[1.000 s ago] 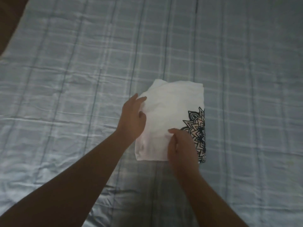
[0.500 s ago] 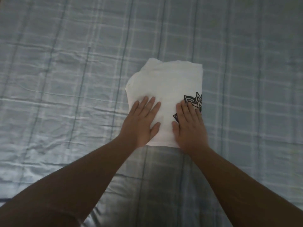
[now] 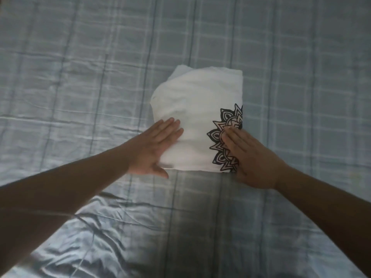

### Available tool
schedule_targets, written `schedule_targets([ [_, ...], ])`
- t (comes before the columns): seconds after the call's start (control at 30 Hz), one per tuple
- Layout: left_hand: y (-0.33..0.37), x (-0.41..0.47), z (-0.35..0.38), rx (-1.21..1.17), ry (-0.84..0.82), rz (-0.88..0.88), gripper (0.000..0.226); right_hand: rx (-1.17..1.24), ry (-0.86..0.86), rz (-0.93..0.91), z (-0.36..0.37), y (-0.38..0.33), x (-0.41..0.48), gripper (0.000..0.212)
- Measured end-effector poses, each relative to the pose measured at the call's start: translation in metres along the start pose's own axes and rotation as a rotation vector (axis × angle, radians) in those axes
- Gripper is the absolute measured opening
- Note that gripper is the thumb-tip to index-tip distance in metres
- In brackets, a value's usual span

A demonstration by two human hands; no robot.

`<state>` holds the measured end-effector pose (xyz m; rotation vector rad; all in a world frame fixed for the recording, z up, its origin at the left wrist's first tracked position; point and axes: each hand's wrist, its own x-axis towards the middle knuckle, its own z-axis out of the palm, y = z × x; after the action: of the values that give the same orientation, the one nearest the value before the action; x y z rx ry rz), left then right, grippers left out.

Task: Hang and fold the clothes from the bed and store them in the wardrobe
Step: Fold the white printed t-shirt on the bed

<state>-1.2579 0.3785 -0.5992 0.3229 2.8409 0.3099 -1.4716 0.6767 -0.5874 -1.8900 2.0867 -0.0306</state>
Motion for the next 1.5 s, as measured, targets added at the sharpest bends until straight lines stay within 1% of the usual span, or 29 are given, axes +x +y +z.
schedule_targets([
  [0.1, -0.007, 0.0, 0.007, 0.055, -0.084, 0.042, 0.129, -0.09, -0.094, -0.066, 0.003, 0.01, 0.002, 0.103],
  [0.17, -0.01, 0.003, 0.011, 0.043, -0.086, 0.035, 0.131, -0.113, -0.082, -0.06, 0.007, 0.009, 0.008, 0.103],
  [0.2, -0.012, 0.004, 0.011, 0.027, -0.066, 0.041, 0.128, -0.116, -0.064, -0.055, 0.009, 0.009, 0.01, 0.103],
  [0.3, -0.016, 0.001, 0.012, -0.059, 0.062, 0.086, 0.105, -0.073, -0.031, -0.047, 0.012, 0.012, 0.013, 0.104],
  [0.37, -0.013, 0.0, 0.014, -0.056, 0.134, 0.126, 0.089, -0.017, -0.034, -0.054, 0.011, 0.017, 0.013, 0.102],
  [0.4, -0.011, 0.001, 0.014, -0.035, 0.144, 0.133, 0.086, 0.005, -0.036, -0.062, 0.01, 0.019, 0.013, 0.097],
  [0.47, -0.007, 0.005, 0.009, -0.01, 0.122, 0.12, 0.087, 0.035, -0.036, -0.073, 0.007, 0.02, 0.014, 0.088],
  [0.57, -0.003, 0.007, -0.001, -0.039, 0.083, 0.073, 0.089, 0.06, -0.021, -0.054, 0.003, 0.018, 0.015, 0.089],
  [0.67, 0.004, 0.001, -0.009, -0.107, 0.095, 0.043, 0.084, 0.122, -0.008, -0.038, -0.002, 0.012, 0.009, 0.089],
  [0.77, 0.02, -0.017, -0.013, -0.165, 0.117, 0.076, 0.078, 0.181, -0.02, -0.055, -0.006, -0.003, -0.014, 0.086],
  [0.83, 0.037, -0.034, -0.011, -0.196, 0.093, 0.112, 0.075, 0.202, -0.031, -0.08, -0.004, -0.02, -0.037, 0.085],
  [0.9, 0.058, -0.052, -0.004, -0.232, 0.026, 0.131, 0.076, 0.242, -0.061, -0.089, 0.004, -0.041, -0.061, 0.09],
  [0.97, 0.077, -0.063, 0.004, -0.263, -0.05, 0.117, 0.076, 0.299, -0.114, -0.05, 0.014, -0.062, -0.076, 0.097],
  [1.07, 0.093, -0.064, 0.007, -0.343, -0.078, 0.053, 0.075, 0.345, -0.125, 0.036, 0.022, -0.08, -0.079, 0.099],
  [1.13, 0.09, -0.064, 0.003, -0.445, -0.04, 0.014, 0.07, 0.413, -0.112, 0.062, 0.019, -0.079, -0.075, 0.095],
  [1.17, 0.084, -0.064, -0.004, -0.541, -0.024, -0.04, 0.067, 0.506, -0.116, 0.1, 0.014, -0.075, -0.074, 0.092],
  [1.27, 0.061, -0.052, -0.039, -0.907, -0.043, -0.337, 0.05, 0.81, -0.074, 0.344, -0.016, -0.059, -0.063, 0.077],
  [1.33, 0.044, -0.033, -0.056, -1.135, 0.01, -0.51, 0.043, 0.982, 0.026, 0.459, -0.038, -0.045, -0.046, 0.057],
  [1.4, 0.025, -0.015, -0.063, -1.444, 0.089, -0.635, 0.048, 1.162, 0.118, 0.564, -0.05, -0.027, -0.024, 0.039],
  [1.43, 0.017, -0.006, -0.064, -1.604, 0.105, -0.667, 0.057, 1.217, 0.165, 0.631, -0.052, -0.017, -0.014, 0.033],
  [1.47, 0.011, 0.002, -0.065, -1.715, 0.119, -0.695, 0.065, 1.261, 0.217, 0.718, -0.051, -0.009, -0.004, 0.028],
  [1.5, 0.007, 0.009, -0.064, -1.763, 0.136, -0.727, 0.065, 1.295, 0.266, 0.808, -0.049, -0.003, 0.005, 0.024],
])
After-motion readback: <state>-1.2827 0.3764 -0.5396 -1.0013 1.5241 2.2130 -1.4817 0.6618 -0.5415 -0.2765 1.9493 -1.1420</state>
